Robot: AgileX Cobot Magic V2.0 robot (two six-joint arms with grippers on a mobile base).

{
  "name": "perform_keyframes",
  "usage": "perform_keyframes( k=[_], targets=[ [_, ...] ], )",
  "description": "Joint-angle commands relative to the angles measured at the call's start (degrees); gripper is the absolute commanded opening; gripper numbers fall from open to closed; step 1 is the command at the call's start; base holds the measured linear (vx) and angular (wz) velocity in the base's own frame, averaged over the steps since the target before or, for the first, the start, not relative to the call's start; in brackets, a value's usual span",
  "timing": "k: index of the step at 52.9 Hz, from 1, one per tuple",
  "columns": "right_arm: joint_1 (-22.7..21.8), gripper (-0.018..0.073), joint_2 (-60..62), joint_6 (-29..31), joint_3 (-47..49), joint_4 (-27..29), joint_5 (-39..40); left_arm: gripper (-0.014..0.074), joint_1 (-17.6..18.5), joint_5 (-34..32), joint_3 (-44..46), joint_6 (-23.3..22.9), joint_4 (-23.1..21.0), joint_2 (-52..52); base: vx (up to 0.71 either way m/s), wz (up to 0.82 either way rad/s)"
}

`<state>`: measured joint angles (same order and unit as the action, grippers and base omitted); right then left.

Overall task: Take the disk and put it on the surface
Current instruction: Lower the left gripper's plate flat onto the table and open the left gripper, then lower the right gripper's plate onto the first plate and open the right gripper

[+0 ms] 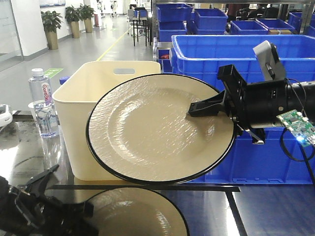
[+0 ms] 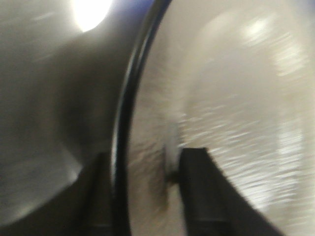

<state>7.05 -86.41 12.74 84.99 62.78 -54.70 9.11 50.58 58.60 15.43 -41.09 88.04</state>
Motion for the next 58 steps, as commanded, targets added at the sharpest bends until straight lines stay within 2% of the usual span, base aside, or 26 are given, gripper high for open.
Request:
perform_keyframes(
  k=[1, 7, 13, 21, 27, 37, 45, 58],
  targets=[
    [-0.33, -0.0008, 2.53, -0.45, 2.34, 6.1, 2.45, 0.0505, -0.68, 0.2, 1.46, 0.07, 2.15, -2.55, 0.0, 0.0],
    [-0.33, -0.0008, 2.53, -0.45, 2.34, 5.54, 2.33, 0.0567, -2.91, 0.84, 1.46, 0.07, 4.76, -5.26, 0.0, 0.0],
    [-0.33, -0.0008, 2.53, -0.82, 2.34, 2.63, 2.15, 0.0571, -5.45, 1.43, 1.46, 0.07, 9.53, -10.2, 0.0, 0.0],
    [0.37, -0.0008, 2.53, -7.91, 0.62, -6.63, 2.57, 0.0571, -8.3, 1.46, 1.46, 0.07, 11.92, -18.3, 0.0, 0.0],
    [2.56, -0.0008, 2.09, -9.05, -3.95, -10.63, 5.93, 0.0571, -8.68, -1.69, 1.46, 0.07, 11.92, -24.37, 0.0, 0.0],
    [8.14, -0.0008, -0.85, -5.37, -9.86, -7.13, 12.27, 0.0571, -8.68, -7.37, 1.46, 0.13, 11.94, -31.01, 0.0, 0.0],
    [12.35, -0.0006, -5.06, -2.4, -9.87, -3.2, 12.68, 0.0571, -8.68, -10.34, 1.4, 0.13, 11.77, -33.05, 0.0, 0.0],
    [14.18, 0.0023, -9.67, 4.85, -9.87, -2.94, 11.22, 0.0571, -8.68, -10.92, 1.4, 0.13, 11.82, -32.98, 0.0, 0.0]
  ],
)
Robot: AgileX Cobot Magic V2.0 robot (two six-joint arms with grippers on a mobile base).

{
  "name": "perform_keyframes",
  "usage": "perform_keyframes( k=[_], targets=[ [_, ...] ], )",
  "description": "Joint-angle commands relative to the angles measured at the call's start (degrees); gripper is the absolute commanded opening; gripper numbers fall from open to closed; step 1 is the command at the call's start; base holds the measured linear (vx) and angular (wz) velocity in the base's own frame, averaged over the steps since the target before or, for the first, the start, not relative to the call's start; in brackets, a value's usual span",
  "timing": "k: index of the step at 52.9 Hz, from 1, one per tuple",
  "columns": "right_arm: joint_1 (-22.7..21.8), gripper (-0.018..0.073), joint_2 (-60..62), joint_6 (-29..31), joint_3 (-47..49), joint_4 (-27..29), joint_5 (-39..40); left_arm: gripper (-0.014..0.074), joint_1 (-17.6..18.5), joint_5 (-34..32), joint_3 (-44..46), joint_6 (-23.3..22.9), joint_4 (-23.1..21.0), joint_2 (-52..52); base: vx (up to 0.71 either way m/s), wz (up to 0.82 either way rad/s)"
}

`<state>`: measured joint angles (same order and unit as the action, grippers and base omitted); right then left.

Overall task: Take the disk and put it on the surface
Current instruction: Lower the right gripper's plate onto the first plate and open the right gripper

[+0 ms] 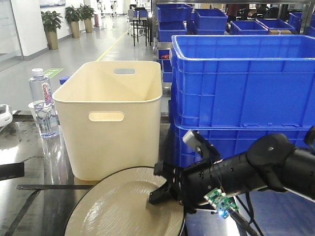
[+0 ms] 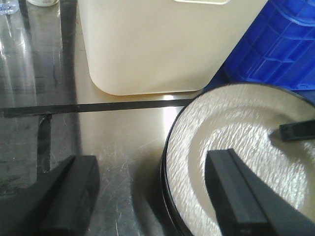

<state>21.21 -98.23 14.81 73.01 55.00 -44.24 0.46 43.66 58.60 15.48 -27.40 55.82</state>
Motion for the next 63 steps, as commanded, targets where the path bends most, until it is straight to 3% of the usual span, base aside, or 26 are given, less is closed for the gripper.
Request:
perform_keyframes(
  k=[1, 10, 19, 26, 33, 46, 53, 63],
  targets=[
    [0.02, 0.0032, 1.95, 3.11, 2.11, 4.83, 0.59, 0.0571, -0.03, -4.01, 1.4, 0.08, -1.87, -0.76, 0.0, 0.0],
    [0.02, 0.0139, 1.22, 5.9, 2.11, 4.44, 0.35, 0.0571, -0.03, -4.01, 1.4, 0.08, -1.87, -0.76, 0.0, 0.0],
    [-0.06, 0.0328, 1.22, 9.18, 2.24, 1.7, 0.2, 0.0571, -0.03, -4.01, 1.4, 0.08, -1.82, -0.76, 0.0, 0.0],
    [-0.17, 0.0486, 1.79, 10.74, 3.66, -2.46, 0.02, 0.0571, -0.03, -4.56, 1.4, 0.08, -1.78, -0.76, 0.0, 0.0],
    [-0.17, 0.0577, 3.67, 10.75, 6.22, -10.07, -0.26, 0.0571, -0.03, -5.04, 1.4, 0.13, -1.78, -0.76, 0.0, 0.0],
    [-0.17, 0.0593, 10.3, 4.76, 9.78, -29.15, -2.08, 0.0567, -0.03, -4.85, 1.4, 0.13, -1.84, -0.76, 0.0, 0.0],
    [-0.17, 0.0593, 14.47, 2.7, 9.78, -32.4, -1.82, 0.0552, -0.03, -4.85, 1.4, 0.13, -1.84, -0.76, 0.0, 0.0],
    [-0.17, 0.0593, 17.26, 2.56, 9.78, -32.21, -1.89, 0.0537, -0.03, -4.85, 1.4, 0.13, -1.79, -0.76, 0.0, 0.0]
  ],
)
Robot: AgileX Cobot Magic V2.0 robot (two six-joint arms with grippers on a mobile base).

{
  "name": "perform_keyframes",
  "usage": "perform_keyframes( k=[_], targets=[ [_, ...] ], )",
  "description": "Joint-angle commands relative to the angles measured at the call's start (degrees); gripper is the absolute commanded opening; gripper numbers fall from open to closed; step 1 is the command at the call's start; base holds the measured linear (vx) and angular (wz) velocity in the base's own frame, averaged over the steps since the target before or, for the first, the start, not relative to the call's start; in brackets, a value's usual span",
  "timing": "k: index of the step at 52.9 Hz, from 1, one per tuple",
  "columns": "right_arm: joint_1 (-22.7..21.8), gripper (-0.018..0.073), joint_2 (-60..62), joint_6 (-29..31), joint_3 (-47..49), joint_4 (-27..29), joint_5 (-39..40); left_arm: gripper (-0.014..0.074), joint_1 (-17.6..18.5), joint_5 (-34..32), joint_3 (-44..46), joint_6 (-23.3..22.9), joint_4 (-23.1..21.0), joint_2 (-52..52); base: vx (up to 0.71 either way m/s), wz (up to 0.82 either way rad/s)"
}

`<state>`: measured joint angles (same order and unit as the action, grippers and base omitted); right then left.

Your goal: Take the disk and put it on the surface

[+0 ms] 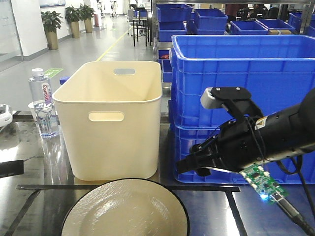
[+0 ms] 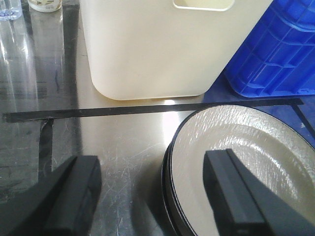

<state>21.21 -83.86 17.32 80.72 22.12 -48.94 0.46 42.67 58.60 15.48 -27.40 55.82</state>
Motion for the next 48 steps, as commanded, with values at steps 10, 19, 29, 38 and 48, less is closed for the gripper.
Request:
perform_keyframes(
  k=[10, 19, 29, 38, 48],
  targets=[
    [-0.17, 0.0593, 3.08, 0.04, 2.02, 0.73, 2.81, 0.0533, -0.03, -3.86, 1.4, 0.13, -1.79, -0.76, 0.0, 0.0],
    [-0.17, 0.0584, 3.08, 0.04, 2.02, 0.73, 2.81, 0.0533, -0.03, -3.86, 1.4, 0.13, -1.79, -0.76, 0.0, 0.0],
    [-0.17, 0.0582, 3.08, 0.04, 2.02, 0.73, 2.81, 0.0533, -0.03, -3.86, 1.4, 0.13, -1.79, -0.76, 0.0, 0.0],
    [-0.17, 0.0582, 3.08, 0.04, 2.02, 0.73, 2.81, 0.0529, 0.21, -5.14, 0.66, -0.07, 3.75, -2.36, 0.0, 0.0],
    [-0.17, 0.0582, 3.08, 0.04, 2.02, 0.73, 2.81, 0.0421, 0.21, -18.83, -9.29, -7.08, 13.83, -13.85, 0.0, 0.0]
  ],
)
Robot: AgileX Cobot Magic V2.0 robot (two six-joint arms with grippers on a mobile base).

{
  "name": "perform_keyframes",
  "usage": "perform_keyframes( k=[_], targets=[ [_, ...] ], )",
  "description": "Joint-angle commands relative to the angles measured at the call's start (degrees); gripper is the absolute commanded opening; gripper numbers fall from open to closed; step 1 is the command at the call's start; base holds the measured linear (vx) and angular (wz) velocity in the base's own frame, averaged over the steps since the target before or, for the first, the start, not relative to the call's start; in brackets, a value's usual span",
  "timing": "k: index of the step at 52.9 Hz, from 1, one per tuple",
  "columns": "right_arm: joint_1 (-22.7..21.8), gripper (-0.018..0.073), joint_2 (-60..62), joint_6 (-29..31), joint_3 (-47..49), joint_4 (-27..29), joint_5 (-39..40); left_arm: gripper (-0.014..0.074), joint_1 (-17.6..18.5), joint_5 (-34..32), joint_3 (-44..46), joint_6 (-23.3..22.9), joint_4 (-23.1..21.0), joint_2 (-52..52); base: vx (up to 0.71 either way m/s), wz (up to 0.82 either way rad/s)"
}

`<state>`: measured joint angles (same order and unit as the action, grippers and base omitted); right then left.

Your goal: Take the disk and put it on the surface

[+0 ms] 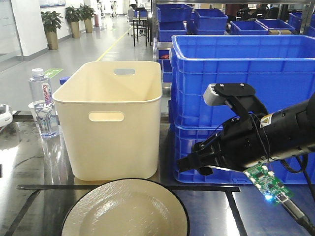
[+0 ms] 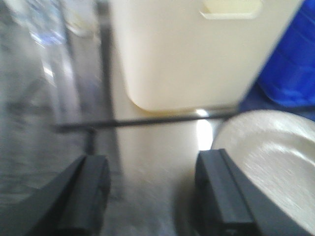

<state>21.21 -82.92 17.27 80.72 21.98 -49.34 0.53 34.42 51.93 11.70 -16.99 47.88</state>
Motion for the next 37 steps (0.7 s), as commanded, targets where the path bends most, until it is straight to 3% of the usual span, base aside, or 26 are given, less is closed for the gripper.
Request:
perform_keyframes(
  k=[1, 7, 15, 24, 31, 37],
  targets=[
    [-0.17, 0.0582, 2.14, 0.1, 2.02, 0.86, 3.21, 0.0403, 0.14, -12.86, -3.78, -4.06, 4.7, -7.19, 0.0, 0.0],
    [-0.17, 0.0582, 2.14, 0.1, 2.02, 0.86, 3.21, 0.0297, 0.14, -24.52, -14.98, -7.01, 9.76, -18.49, 0.0, 0.0],
    [-0.17, 0.0582, 2.14, 0.1, 2.02, 0.86, 3.21, 0.0146, 0.14, -34.91, -29.2, -7.74, 10.35, -29.61, 0.0, 0.0],
    [-0.17, 0.0582, 2.14, 0.1, 2.02, 0.86, 3.21, -0.0006, 0.14, -39.14, -44.36, -8.13, 14.47, -39.22, 0.0, 0.0],
    [-0.17, 0.0582, 2.14, 0.1, 2.02, 0.86, 3.21, -0.001, 0.14, -44.75, -52.87, -12.26, 15.74, -43.35, 0.0, 0.0],
    [-0.17, 0.0582, 2.14, 0.1, 2.02, 1.0, 3.16, -0.0009, 0.1, -40.28, -52.44, -13.2, 15.74, -46.17, 0.0, 0.0]
  ],
)
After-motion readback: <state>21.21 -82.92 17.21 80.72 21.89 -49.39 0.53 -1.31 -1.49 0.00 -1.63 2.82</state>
